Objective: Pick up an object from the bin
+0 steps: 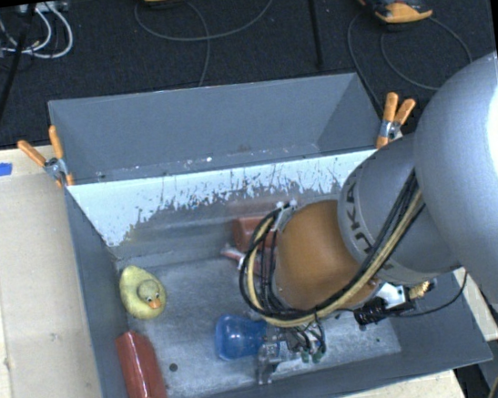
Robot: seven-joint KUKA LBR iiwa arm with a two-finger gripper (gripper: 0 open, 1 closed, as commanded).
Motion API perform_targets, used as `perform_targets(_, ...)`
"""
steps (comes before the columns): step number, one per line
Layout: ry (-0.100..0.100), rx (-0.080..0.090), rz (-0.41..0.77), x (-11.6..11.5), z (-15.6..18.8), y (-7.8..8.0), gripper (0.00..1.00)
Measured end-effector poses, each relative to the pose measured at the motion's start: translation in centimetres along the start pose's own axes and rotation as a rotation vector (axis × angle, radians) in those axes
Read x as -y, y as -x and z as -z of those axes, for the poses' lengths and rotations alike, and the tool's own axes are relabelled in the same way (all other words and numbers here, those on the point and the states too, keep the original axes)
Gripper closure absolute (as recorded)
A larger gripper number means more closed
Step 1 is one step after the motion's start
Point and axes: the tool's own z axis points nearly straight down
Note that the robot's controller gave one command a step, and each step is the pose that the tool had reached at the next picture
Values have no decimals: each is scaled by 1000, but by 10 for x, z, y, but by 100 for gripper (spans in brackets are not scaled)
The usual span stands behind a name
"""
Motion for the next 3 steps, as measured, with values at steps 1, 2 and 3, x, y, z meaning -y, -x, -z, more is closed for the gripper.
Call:
perform_targets(1, -3, -9, -1, 1, 5, -1, 100)
perform_targets(2, -7, -27, -1, 1, 22, -4, 100)
perform_targets(3, -9, -36, -1, 1, 41, -5, 100)
